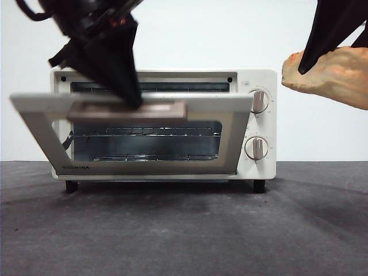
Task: The left arm flap open the oven, the right arm pick bread and place it into oven, the left arm flap close the oven
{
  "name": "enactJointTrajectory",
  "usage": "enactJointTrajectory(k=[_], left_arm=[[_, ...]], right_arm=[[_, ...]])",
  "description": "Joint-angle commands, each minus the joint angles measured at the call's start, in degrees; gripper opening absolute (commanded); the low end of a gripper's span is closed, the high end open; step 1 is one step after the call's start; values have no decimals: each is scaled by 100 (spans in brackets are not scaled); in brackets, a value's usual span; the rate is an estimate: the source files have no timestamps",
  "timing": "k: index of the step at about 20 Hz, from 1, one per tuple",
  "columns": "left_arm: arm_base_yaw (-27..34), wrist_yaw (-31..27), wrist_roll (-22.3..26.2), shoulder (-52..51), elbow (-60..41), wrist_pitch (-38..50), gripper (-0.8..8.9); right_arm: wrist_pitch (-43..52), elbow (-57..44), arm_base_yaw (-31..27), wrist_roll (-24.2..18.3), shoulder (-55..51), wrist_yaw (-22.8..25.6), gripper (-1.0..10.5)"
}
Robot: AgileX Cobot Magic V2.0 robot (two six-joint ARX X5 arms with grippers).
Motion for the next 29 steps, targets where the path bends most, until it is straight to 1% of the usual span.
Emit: enactJointTrajectory(k=[1,7,11,14,18,21,24,25,28,29], left_arm=[[-116,-166,-2,149,24,-247,17],[-293,-168,-114,149,24,-564,17],[-280,-170,-142,39,24,-382,17],[-177,-170,-175,-293,22,-380,17],[179,-173,-219,-1108,-155,-363,17],[627,-170,-256,-1904,-573,-365,16],[1045,-166,-302,-2643,-1123,-380,15],[1191,-118,-306,-2889,-1307,-407,15],[1547,356,-319,-3471,-1731,-442,15],[1637,428,-319,-3615,-1821,-503,15]], right_arm=[[44,101,46,-72,24,-11,190],[61,101,46,-74,24,-15,190],[90,101,46,-72,39,-120,190],[208,101,46,-66,68,-144,190],[535,101,48,33,306,-483,190],[927,125,74,111,719,-723,190],[1084,396,223,118,1274,-726,190],[1145,555,308,107,1537,-726,190],[1207,1088,496,76,2321,-721,190],[1204,1285,535,68,2605,-719,190]])
